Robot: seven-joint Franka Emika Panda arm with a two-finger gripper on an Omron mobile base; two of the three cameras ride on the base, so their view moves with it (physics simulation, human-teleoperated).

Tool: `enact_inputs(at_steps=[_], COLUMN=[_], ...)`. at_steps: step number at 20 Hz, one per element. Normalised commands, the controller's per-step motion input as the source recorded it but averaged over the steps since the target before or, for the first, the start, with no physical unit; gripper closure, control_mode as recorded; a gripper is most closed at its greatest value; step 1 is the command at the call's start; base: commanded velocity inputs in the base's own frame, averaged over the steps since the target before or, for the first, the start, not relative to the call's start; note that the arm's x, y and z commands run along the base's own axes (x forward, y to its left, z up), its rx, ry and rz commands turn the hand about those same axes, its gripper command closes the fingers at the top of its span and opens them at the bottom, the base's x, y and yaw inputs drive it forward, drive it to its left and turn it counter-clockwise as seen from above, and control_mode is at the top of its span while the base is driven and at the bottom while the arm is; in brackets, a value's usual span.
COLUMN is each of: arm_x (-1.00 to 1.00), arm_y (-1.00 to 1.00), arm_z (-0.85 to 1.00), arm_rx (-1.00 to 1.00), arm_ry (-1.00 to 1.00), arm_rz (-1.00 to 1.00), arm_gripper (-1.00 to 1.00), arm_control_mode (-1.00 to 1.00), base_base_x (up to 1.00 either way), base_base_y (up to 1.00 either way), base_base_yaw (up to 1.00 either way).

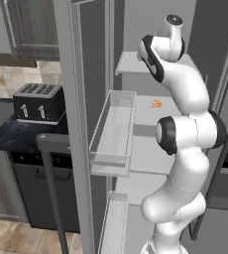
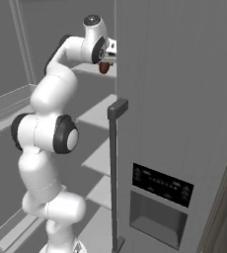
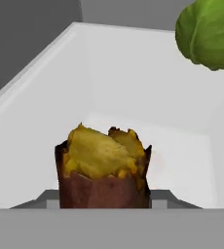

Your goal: Transport the fish and sweet potato to the fridge. Place the fish on the rack containing meat and place the sweet potato on the rack containing the vegetable, ensuring meats and vegetables are on different racks.

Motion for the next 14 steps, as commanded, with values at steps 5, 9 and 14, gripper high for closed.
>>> enact_inputs(at_steps=[5,9,14], arm_x=[0.63,0.74,0.7], arm_y=[-0.07,-0.04,0.0], arm_z=[-0.14,-0.25,-0.62], arm_rx=[0.0,0.0,0.0], arm_ry=[0.02,0.05,0.06], arm_rz=[0.0,0.0,0.0], arm_gripper=[1.0,1.0,-1.0], arm_control_mode=[-1.0,-1.0,-1.0], base_base_x=[0.0,0.0,0.0], base_base_y=[0.0,0.0,0.0], base_base_yaw=[0.0,0.0,0.0])
